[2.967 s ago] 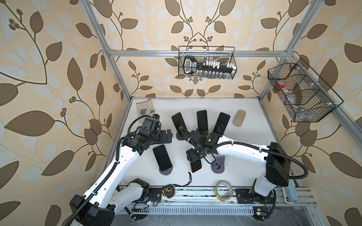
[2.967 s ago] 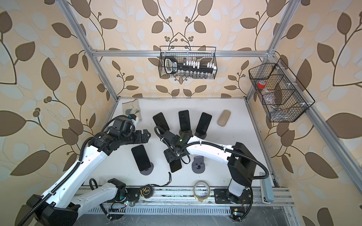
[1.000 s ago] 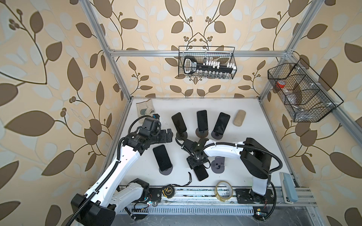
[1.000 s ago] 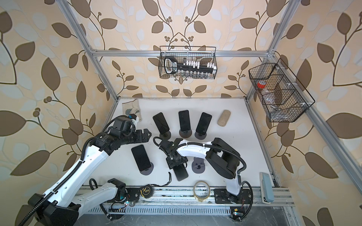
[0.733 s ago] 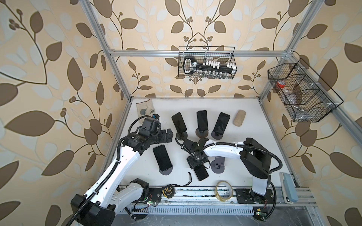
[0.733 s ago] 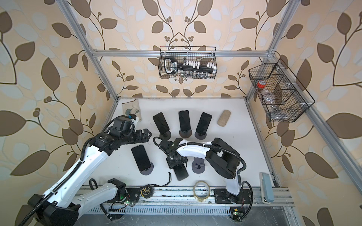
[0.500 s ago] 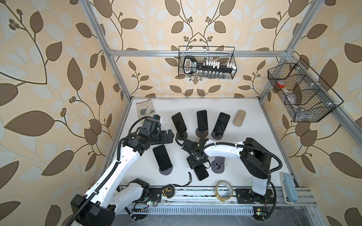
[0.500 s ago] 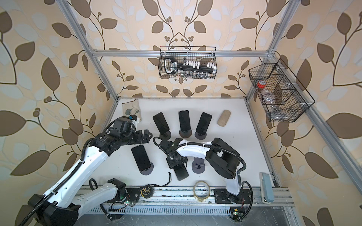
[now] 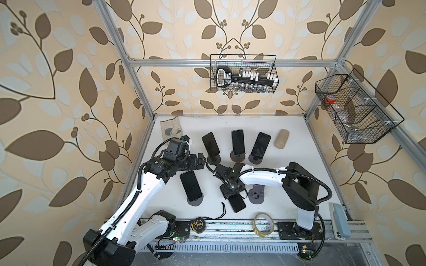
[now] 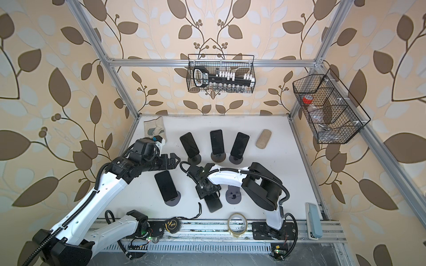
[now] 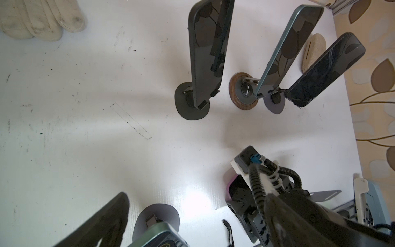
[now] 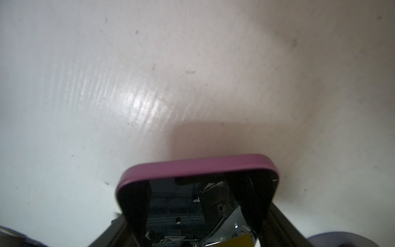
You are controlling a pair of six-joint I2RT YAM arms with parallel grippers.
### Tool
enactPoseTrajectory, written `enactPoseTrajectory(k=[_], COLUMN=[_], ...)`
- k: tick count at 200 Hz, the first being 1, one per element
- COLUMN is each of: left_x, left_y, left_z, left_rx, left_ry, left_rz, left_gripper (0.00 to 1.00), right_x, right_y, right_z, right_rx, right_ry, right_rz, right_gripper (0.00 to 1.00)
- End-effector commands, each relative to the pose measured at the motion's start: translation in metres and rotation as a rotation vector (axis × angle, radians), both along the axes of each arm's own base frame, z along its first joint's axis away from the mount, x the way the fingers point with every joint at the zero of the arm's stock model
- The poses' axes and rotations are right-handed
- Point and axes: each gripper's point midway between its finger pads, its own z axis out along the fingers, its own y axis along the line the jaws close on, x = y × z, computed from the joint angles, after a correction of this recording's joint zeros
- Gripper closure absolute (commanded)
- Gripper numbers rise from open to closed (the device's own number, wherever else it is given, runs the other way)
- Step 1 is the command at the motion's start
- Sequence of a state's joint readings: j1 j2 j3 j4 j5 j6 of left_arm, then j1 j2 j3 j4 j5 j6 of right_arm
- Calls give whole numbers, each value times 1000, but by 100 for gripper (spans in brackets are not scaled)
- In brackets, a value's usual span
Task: Remove the phone from the phone stand
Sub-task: Place the phone at the bottom-center of the table.
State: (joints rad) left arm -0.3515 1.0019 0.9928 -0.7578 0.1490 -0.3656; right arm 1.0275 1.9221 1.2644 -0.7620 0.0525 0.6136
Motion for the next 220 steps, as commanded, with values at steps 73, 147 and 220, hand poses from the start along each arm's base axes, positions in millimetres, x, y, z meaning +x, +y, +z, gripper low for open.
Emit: enactPoseTrajectory(k=[73,147,220], left_x=[-3,-4,-5], left_y=[-5,-5,-7], left_z=[11,10,9], left_rx=[-50,-51,-59], left_ry=[-47,-46,-44], left_rz=[-31,-33,-35], left_gripper=[1,1,1], right_x=[-6,-6,-6], right_y=[-10,-8,-9], right_z=[-22,-23,-24], right_rx=[-49,-39,-6], right_ry=[16,25,47], right_rz=[13,15,2], right_gripper=[24,23,20])
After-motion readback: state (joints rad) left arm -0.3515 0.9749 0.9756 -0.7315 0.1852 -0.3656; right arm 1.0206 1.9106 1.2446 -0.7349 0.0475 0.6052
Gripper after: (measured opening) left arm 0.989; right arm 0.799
